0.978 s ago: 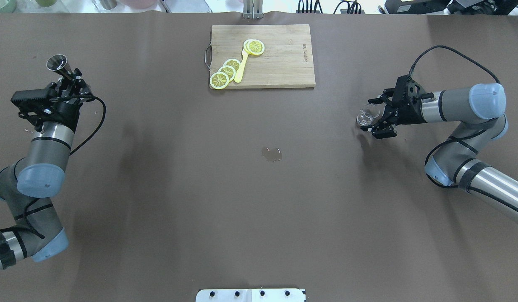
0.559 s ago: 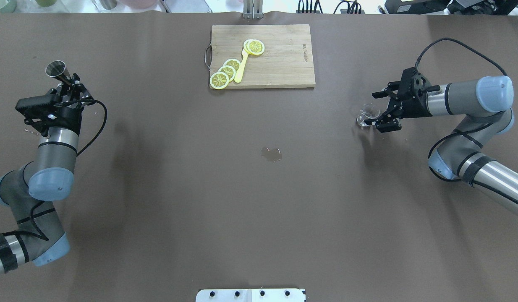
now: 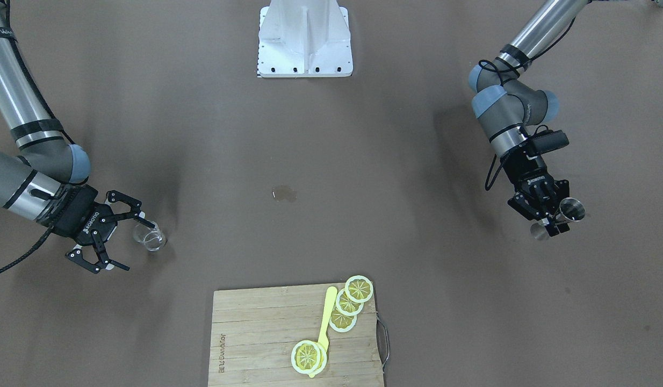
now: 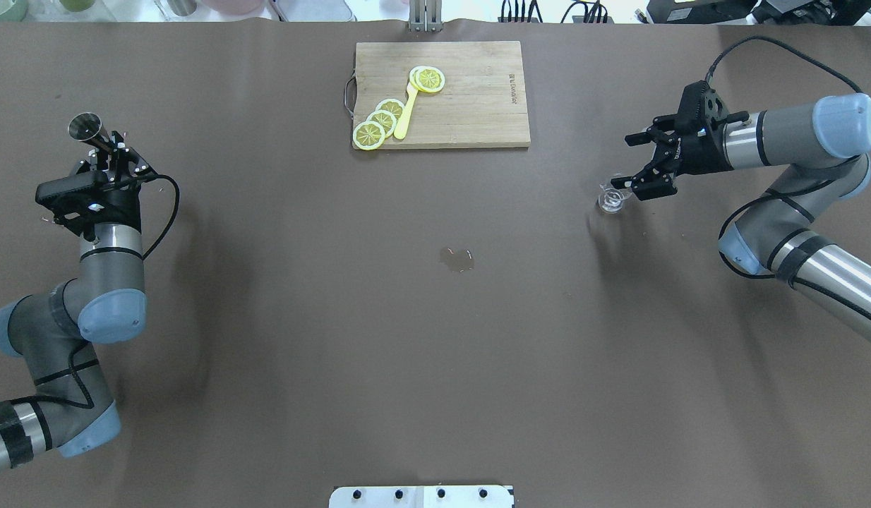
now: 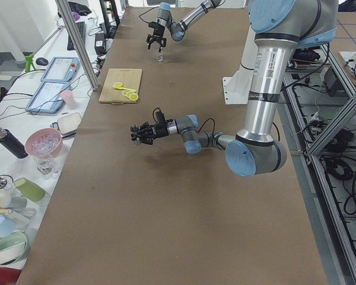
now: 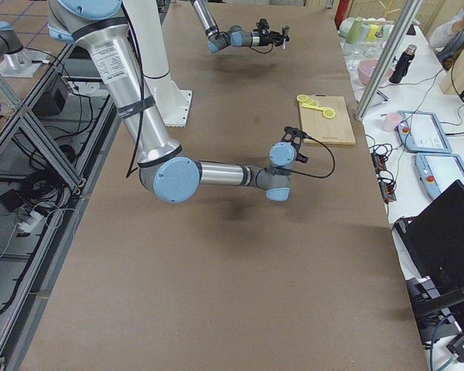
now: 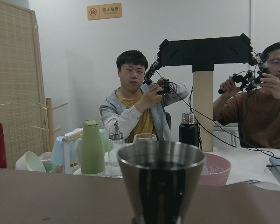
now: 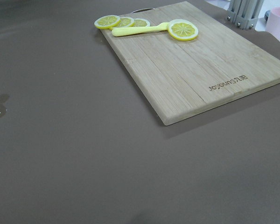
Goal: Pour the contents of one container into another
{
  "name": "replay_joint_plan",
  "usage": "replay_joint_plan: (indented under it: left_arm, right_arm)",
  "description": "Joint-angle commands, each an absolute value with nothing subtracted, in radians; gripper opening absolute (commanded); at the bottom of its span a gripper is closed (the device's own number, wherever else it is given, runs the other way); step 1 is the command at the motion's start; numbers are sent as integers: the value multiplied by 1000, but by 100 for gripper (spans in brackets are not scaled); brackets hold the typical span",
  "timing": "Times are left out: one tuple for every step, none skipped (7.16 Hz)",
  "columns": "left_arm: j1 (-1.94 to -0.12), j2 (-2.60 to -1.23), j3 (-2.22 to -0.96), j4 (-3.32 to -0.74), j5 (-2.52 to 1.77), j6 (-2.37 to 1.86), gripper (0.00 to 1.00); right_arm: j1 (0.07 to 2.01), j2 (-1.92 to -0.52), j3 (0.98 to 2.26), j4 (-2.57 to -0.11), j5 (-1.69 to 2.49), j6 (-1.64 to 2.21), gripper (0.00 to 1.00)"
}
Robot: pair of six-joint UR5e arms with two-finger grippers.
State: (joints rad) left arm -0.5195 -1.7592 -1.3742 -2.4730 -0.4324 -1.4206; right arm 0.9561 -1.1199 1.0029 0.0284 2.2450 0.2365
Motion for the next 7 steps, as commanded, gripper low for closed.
replay_joint_plan:
  left_arm:
    - [-515, -1759, -1371, -2438, -420, -1486, 0]
    - [-511, -1759, -1370, -2393, -410, -1526, 0]
    - [-502, -1759, -1367, -2338, -393, -1576, 0]
    - [-486, -1759, -1365, -2312, -381, -1591, 0]
    - [-473, -1759, -1358, -2301, -364, -1592, 0]
    - [-471, -1759, -1358, -2296, -362, -1601, 0]
    - [-463, -1759, -1358, -2223, -335, -1656, 0]
  right_arm:
    - [1009, -1097, 1003, 18, 2319, 274, 100]
    - [1044, -1089, 1002, -9, 2350, 284, 100]
    - [1086, -1071, 1002, -82, 2426, 281, 100]
    - [1119, -1074, 994, -112, 2450, 262, 100]
    - [1162, -1078, 945, -117, 2453, 259, 100]
    - [1193, -1084, 889, -118, 2457, 258, 100]
    - [1221, -1086, 855, -183, 2489, 259, 100]
